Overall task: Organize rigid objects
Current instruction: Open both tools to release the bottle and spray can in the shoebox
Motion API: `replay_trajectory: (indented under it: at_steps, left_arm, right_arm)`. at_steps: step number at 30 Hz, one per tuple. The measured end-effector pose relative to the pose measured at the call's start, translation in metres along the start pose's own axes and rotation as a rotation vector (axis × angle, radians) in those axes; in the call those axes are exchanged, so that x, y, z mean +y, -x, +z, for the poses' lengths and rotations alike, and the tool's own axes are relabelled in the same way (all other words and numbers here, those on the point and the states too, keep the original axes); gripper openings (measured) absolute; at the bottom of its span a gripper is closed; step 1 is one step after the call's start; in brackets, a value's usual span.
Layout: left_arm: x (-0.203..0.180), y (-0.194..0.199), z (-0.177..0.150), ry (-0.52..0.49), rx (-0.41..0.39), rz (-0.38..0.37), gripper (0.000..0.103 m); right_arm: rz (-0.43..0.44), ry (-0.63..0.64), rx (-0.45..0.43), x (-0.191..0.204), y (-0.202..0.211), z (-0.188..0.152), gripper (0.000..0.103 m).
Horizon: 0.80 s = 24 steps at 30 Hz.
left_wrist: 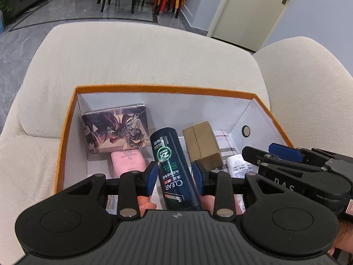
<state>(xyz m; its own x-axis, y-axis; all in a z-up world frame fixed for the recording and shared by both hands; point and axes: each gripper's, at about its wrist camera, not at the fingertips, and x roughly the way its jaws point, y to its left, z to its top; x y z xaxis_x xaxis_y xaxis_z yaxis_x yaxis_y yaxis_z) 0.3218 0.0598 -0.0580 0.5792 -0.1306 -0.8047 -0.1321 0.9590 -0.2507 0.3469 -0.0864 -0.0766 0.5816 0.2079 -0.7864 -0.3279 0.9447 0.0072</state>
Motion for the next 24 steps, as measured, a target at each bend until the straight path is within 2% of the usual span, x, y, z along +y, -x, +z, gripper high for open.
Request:
replay_trajectory:
  at_steps: [3, 6, 12, 15, 20, 24]
  left_arm:
    - [-0.002, 0.01, 0.001, -0.009, -0.011, 0.001, 0.039]
    - [-0.002, 0.021, 0.001, -0.019, -0.018, 0.007, 0.045]
    - [-0.005, 0.044, -0.001, -0.047, -0.052, 0.015, 0.048]
    - [-0.006, 0.063, -0.004, -0.075, -0.086, 0.023, 0.06]
    - [-0.004, 0.086, -0.012, -0.077, -0.125, 0.025, 0.079]
    - [-0.004, 0.093, -0.023, -0.105, -0.16, 0.099, 0.087]
  right_arm:
    - [0.005, 0.004, -0.01, 0.003, 0.009, -0.001, 0.047]
    - [0.006, 0.013, -0.02, 0.008, 0.02, -0.002, 0.047]
    - [0.017, 0.036, -0.046, 0.019, 0.047, -0.005, 0.048]
    - [0.025, 0.023, -0.064, 0.021, 0.065, -0.006, 0.055]
    - [0.014, 0.031, -0.092, 0.027, 0.094, -0.014, 0.06]
    - [-0.001, 0.03, -0.103, 0.037, 0.105, -0.021, 0.061]
